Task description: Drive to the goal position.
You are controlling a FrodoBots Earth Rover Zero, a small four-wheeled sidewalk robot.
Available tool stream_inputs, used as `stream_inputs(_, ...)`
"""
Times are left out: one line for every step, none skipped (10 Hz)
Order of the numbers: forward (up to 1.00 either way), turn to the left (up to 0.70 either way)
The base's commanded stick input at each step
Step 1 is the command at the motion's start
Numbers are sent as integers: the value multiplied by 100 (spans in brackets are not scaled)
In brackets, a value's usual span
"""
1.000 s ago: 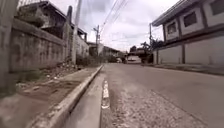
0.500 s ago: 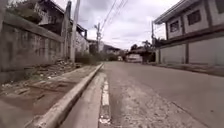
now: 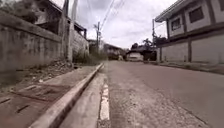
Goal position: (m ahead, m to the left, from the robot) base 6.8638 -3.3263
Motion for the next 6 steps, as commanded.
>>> stream_inputs(70, -14)
stream_inputs(70, -22)
stream_inputs(70, -30)
stream_inputs(70, -34)
stream_inputs(70, -9)
stream_inputs(70, 0)
